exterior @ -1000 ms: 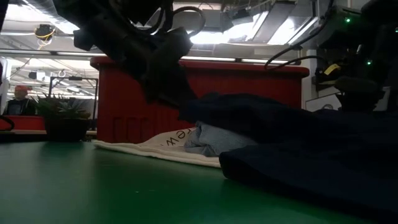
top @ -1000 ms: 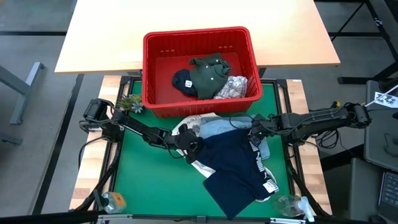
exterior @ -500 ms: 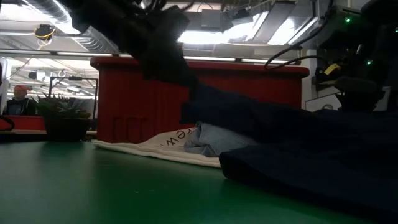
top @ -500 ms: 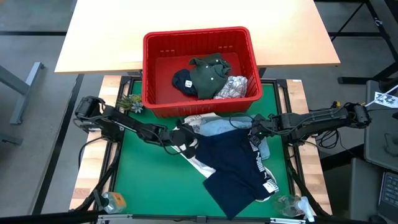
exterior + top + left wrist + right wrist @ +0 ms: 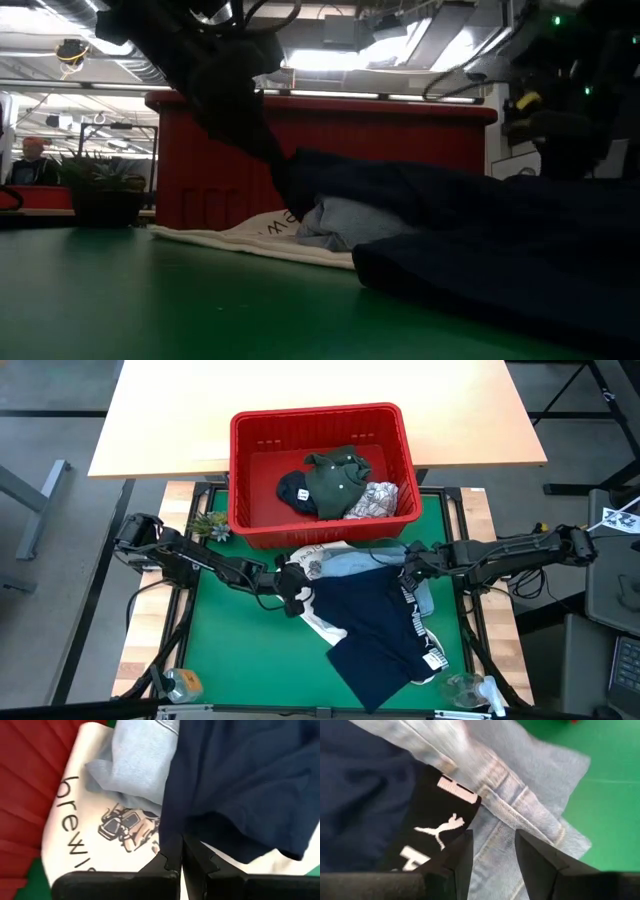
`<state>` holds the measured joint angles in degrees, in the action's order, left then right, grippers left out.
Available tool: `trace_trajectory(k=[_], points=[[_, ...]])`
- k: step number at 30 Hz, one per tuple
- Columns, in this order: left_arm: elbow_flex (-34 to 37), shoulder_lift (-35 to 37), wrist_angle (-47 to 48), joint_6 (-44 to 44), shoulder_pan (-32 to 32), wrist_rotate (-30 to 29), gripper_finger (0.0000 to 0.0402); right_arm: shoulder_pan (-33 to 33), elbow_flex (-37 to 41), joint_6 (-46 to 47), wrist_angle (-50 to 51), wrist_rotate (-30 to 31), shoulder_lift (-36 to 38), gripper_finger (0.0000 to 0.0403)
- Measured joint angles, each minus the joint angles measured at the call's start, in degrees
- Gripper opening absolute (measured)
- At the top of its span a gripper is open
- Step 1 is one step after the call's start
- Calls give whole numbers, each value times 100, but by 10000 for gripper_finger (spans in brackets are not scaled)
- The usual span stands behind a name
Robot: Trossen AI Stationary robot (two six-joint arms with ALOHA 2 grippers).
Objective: Fold laundry
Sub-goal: Fold the dark blue boxer
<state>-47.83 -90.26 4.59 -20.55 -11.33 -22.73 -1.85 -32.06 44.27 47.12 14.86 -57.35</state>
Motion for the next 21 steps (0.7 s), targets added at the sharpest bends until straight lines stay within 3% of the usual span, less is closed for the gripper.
trace_trajectory(k=[7,21], points=[[0,0,-3,-150,7,69,7,0,-754,-925,352,10,21,147],[0,-2,-38,-488,7,81,136,0,-803,-1460,88,59,16,147]])
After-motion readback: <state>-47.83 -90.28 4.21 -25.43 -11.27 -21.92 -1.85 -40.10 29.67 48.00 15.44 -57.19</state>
